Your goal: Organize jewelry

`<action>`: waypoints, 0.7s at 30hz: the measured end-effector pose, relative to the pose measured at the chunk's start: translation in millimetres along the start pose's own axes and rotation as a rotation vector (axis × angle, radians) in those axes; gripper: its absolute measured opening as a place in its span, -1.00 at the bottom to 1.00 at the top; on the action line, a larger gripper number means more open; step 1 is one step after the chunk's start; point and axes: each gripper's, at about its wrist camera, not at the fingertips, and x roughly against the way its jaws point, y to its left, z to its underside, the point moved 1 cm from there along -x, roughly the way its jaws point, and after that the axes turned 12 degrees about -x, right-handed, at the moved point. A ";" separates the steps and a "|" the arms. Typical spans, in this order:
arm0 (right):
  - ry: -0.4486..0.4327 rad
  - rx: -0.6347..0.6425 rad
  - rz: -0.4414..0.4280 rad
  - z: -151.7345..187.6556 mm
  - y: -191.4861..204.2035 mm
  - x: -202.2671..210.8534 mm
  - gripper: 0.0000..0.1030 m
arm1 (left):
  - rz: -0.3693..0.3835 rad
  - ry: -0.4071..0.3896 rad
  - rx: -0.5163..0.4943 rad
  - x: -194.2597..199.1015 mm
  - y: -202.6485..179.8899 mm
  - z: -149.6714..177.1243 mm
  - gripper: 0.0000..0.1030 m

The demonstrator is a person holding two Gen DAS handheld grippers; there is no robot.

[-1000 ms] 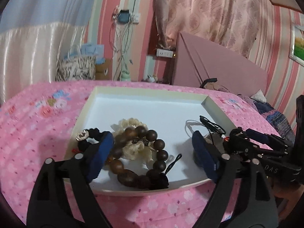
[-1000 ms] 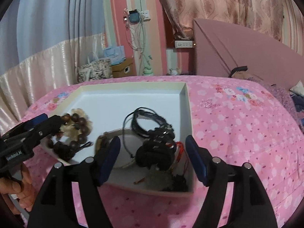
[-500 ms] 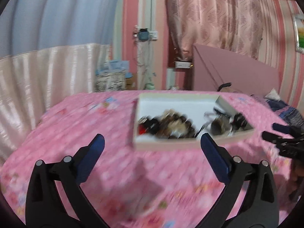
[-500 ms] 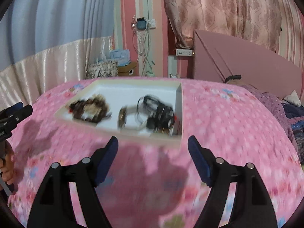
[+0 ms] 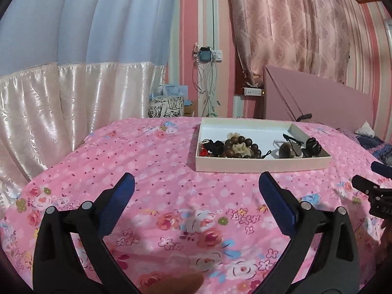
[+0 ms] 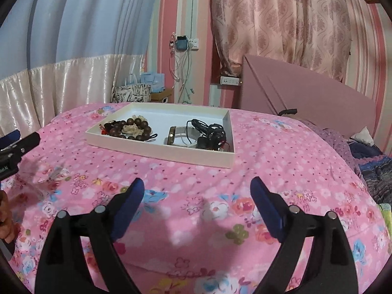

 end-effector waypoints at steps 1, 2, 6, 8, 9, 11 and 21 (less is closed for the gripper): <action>-0.002 0.001 0.001 0.7 -0.2 1.5 0.74 | -0.007 0.001 -0.001 -0.2 -0.3 0.2 0.94; -0.012 0.006 0.008 1.2 0.2 3.3 0.78 | -0.008 -0.001 0.001 0.5 0.2 0.5 0.94; -0.015 0.048 0.037 3.3 7.8 2.4 0.94 | 0.005 -0.031 -0.016 5.6 -3.8 1.5 0.94; -0.039 0.058 0.045 3.9 9.5 6.5 0.94 | -0.012 -0.057 -0.042 11.3 -8.7 1.1 0.94; -0.051 0.055 0.045 4.0 8.6 9.4 0.94 | -0.011 -0.065 -0.050 12.5 -10.5 0.3 0.94; -0.085 0.028 0.037 3.2 2.6 16.5 0.94 | 0.005 -0.086 -0.062 16.4 -13.5 0.1 0.94; -0.110 -0.026 0.021 0.1 -8.6 21.0 0.95 | -0.002 -0.081 -0.029 15.7 -7.4 0.1 0.94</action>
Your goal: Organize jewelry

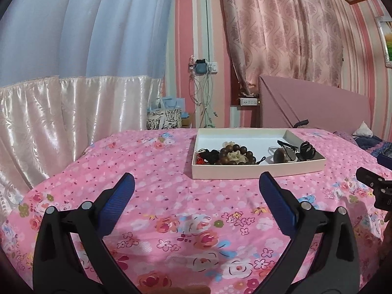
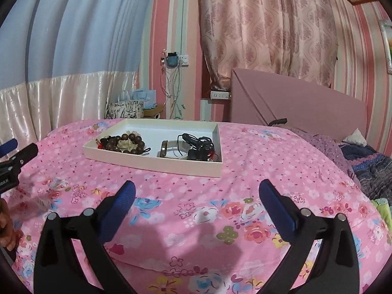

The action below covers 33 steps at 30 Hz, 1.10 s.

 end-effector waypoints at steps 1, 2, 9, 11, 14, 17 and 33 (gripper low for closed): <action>0.000 0.004 -0.002 0.4 0.6 0.1 0.95 | 0.001 -0.001 -0.001 0.1 -0.3 0.0 0.94; 0.001 0.001 -0.004 0.3 0.0 -0.1 0.95 | 0.002 0.000 -0.001 -0.3 -0.1 0.1 0.94; -0.006 -0.022 -0.010 0.9 -0.9 1.6 0.95 | 0.002 -0.001 0.002 0.1 -0.7 0.6 0.94; -0.004 -0.024 -0.012 1.0 -1.6 1.2 0.95 | 0.002 0.000 -0.002 0.6 -2.0 1.2 0.94; 0.000 -0.029 -0.013 1.0 -2.6 0.3 0.95 | 0.003 0.000 -0.002 0.9 -2.2 1.6 0.94; 0.005 -0.027 -0.014 0.9 -2.9 -0.7 0.95 | 0.002 0.000 -0.002 1.0 -2.0 1.2 0.94; 0.011 -0.049 -0.020 0.6 -12.0 -3.2 0.95 | 0.027 -0.004 0.000 -0.8 -2.3 1.5 0.94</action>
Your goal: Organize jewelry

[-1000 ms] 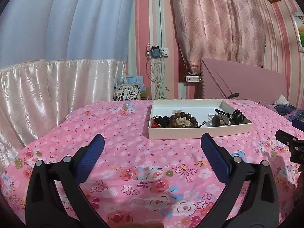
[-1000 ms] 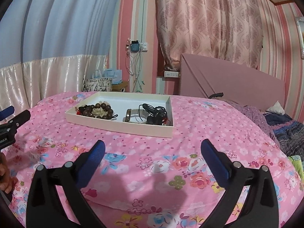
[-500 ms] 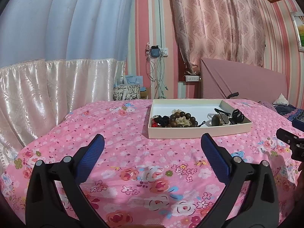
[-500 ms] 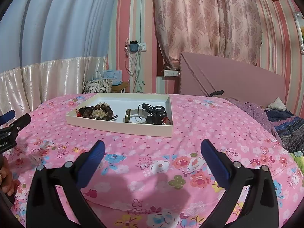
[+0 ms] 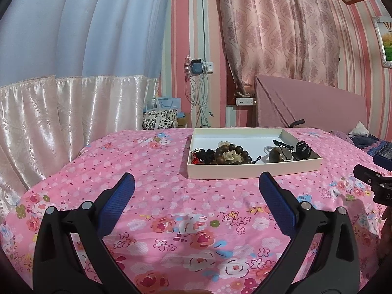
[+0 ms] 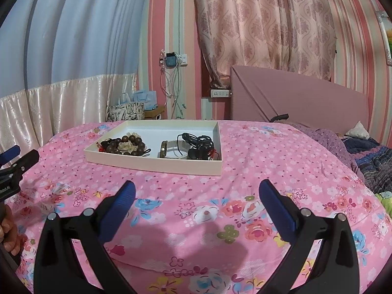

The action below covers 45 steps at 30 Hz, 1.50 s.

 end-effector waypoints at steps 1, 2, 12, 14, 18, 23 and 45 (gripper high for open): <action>-0.001 0.000 0.001 -0.3 -0.4 -0.2 0.95 | 0.000 0.000 -0.001 0.0 0.0 -0.4 0.94; -0.001 -0.002 -0.001 -0.5 -0.2 0.0 0.95 | 0.000 0.000 -0.001 -0.1 -0.6 -0.3 0.94; 0.000 -0.004 0.000 0.3 -1.5 -0.7 0.95 | 0.001 0.000 -0.001 -0.8 0.0 -0.8 0.94; -0.002 -0.005 -0.001 0.3 -1.9 -0.4 0.95 | 0.000 0.000 0.000 -0.6 0.0 -0.9 0.94; -0.001 -0.006 -0.001 0.2 -2.6 -0.4 0.95 | 0.000 0.000 0.000 -0.7 0.2 -1.0 0.94; -0.003 -0.006 -0.001 0.1 -3.1 -0.3 0.95 | 0.001 0.000 0.000 -0.9 0.2 -1.0 0.94; -0.007 -0.010 0.001 -0.9 -3.9 0.7 0.95 | -0.001 0.007 -0.012 0.4 -1.8 -1.0 0.94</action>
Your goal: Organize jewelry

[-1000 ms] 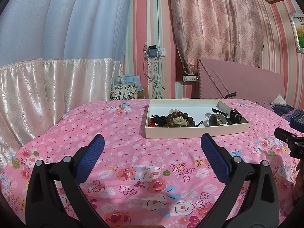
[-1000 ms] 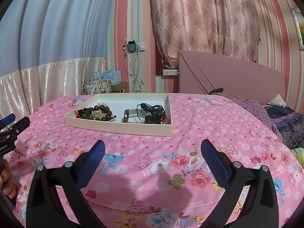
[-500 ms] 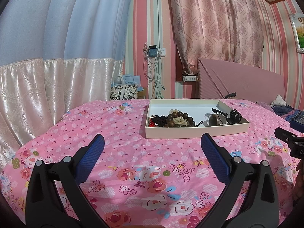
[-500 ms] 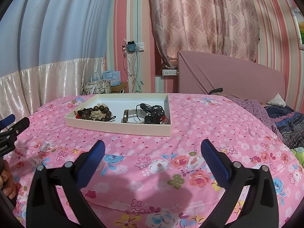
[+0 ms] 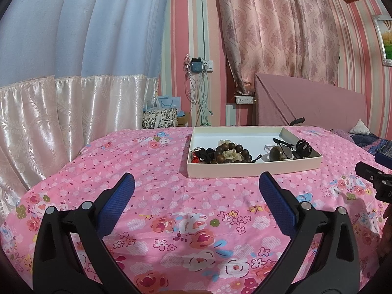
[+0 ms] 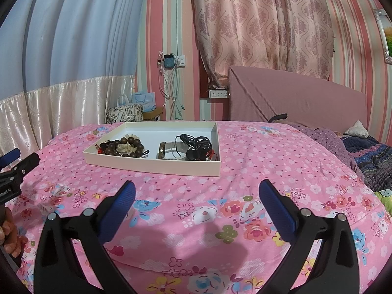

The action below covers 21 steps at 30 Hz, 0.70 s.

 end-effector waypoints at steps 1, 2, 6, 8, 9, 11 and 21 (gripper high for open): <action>0.000 0.000 0.000 0.1 0.0 0.0 0.95 | 0.000 0.000 0.001 0.2 0.5 -0.2 0.94; 0.000 0.000 0.000 0.1 -0.3 0.0 0.95 | 0.000 0.000 0.004 0.6 0.8 0.0 0.94; 0.000 0.000 0.000 0.0 -0.1 0.1 0.95 | 0.001 0.004 0.008 -1.3 0.7 -0.1 0.94; 0.000 0.000 0.000 0.1 -0.3 0.1 0.95 | 0.001 0.005 0.009 -1.9 0.3 0.0 0.94; 0.000 0.000 0.000 0.1 -0.1 0.1 0.95 | 0.001 0.004 0.008 -2.0 0.6 -0.2 0.94; 0.001 0.001 0.000 0.2 -0.1 0.1 0.95 | 0.001 0.004 0.009 -2.4 0.2 -0.2 0.94; -0.001 -0.001 0.002 -0.5 -0.3 1.0 0.95 | -0.001 0.002 0.007 -1.9 -0.4 -0.3 0.94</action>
